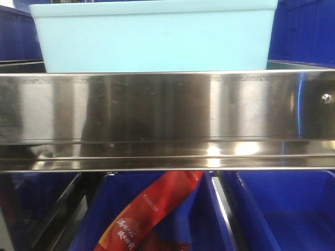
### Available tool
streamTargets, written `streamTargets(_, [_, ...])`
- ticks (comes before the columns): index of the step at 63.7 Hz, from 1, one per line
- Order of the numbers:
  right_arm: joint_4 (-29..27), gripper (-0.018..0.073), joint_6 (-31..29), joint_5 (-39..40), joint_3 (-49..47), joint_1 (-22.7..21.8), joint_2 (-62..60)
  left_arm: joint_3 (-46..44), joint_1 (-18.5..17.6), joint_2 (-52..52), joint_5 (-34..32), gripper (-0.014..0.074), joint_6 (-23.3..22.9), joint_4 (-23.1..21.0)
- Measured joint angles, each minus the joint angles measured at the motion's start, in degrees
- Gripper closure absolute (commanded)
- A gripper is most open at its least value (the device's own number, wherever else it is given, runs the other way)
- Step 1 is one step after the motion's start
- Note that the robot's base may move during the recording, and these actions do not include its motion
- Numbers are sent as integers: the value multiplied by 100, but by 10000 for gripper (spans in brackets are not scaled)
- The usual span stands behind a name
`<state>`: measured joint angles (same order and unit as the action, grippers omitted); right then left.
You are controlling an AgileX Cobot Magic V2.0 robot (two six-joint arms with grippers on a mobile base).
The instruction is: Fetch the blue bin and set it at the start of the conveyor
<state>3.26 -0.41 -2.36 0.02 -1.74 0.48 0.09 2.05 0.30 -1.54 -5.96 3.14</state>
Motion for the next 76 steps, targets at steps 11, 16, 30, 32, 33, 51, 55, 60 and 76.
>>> streamTargets(11, [0, 726, 0, 0, 0, 0, 0, 0, 0, 0, 0, 707, 0, 0])
streamTargets(16, [0, 726, 0, 0, 0, 0, 0, 0, 0, 0, 0, 707, 0, 0])
streamTargets(30, [0, 726, 0, 0, 0, 0, 0, 0, 0, 0, 0, 707, 0, 0])
streamTargets(32, [0, 726, 0, 0, 0, 0, 0, 0, 0, 0, 0, 707, 0, 0])
streamTargets(33, [0, 726, 0, 0, 0, 0, 0, 0, 0, 0, 0, 707, 0, 0])
streamTargets(51, [0, 726, 0, 0, 0, 0, 0, 0, 0, 0, 0, 707, 0, 0])
streamTargets(55, [0, 726, 0, 0, 0, 0, 0, 0, 0, 0, 0, 707, 0, 0])
streamTargets(60, [0, 726, 0, 0, 0, 0, 0, 0, 0, 0, 0, 707, 0, 0])
streamTargets(76, [0, 726, 0, 0, 0, 0, 0, 0, 0, 0, 0, 707, 0, 0])
